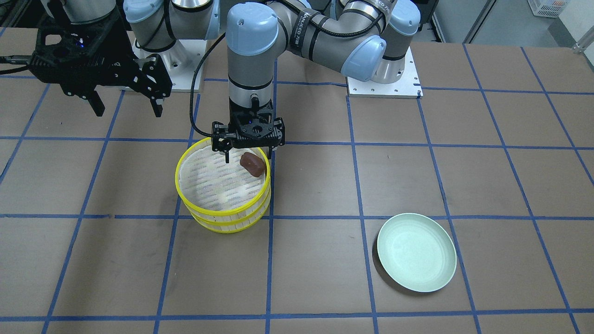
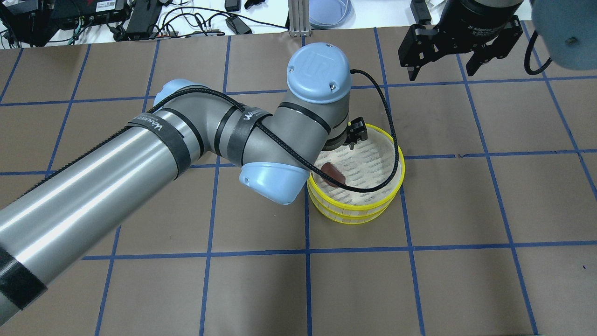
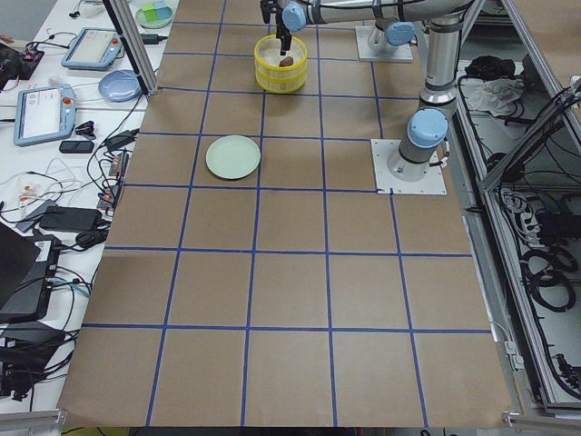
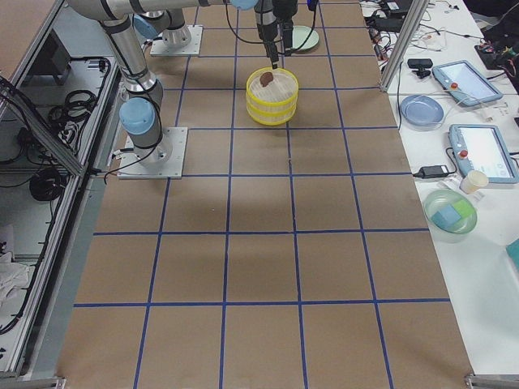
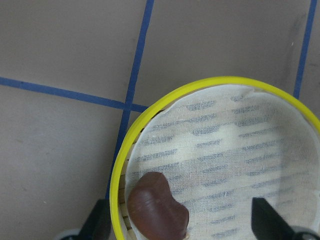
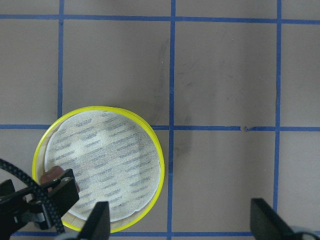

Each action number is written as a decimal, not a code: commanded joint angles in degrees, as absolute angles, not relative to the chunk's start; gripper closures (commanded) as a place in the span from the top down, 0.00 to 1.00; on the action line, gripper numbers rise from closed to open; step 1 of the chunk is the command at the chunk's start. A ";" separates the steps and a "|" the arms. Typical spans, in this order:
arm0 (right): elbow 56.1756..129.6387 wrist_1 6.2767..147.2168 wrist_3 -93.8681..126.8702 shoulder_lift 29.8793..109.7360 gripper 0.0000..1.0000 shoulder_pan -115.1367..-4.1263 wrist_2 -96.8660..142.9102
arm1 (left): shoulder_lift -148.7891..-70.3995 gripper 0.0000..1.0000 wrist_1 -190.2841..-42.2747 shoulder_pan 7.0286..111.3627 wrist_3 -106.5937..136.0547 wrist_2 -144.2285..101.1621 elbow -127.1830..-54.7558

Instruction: Stack buns with steamer

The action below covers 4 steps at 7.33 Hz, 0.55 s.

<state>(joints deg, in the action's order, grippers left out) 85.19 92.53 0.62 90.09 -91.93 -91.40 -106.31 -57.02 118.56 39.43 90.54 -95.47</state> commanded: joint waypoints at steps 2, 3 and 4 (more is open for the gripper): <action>85.25 92.72 0.53 90.09 1.00 -91.93 -91.41 | -102.23 1.00 -57.83 106.84 18.98 90.70 -94.84; 85.25 92.72 0.53 90.09 1.00 -91.93 -91.41 | -99.87 1.00 -59.75 102.00 7.15 90.70 -94.31; 85.25 92.72 0.53 90.09 1.00 -91.93 -91.41 | -97.41 1.00 -65.42 97.43 4.34 90.62 -91.44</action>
<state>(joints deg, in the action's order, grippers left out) 85.25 92.70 0.54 90.09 -91.93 -91.42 -100.32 -60.46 103.33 11.87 90.61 -93.82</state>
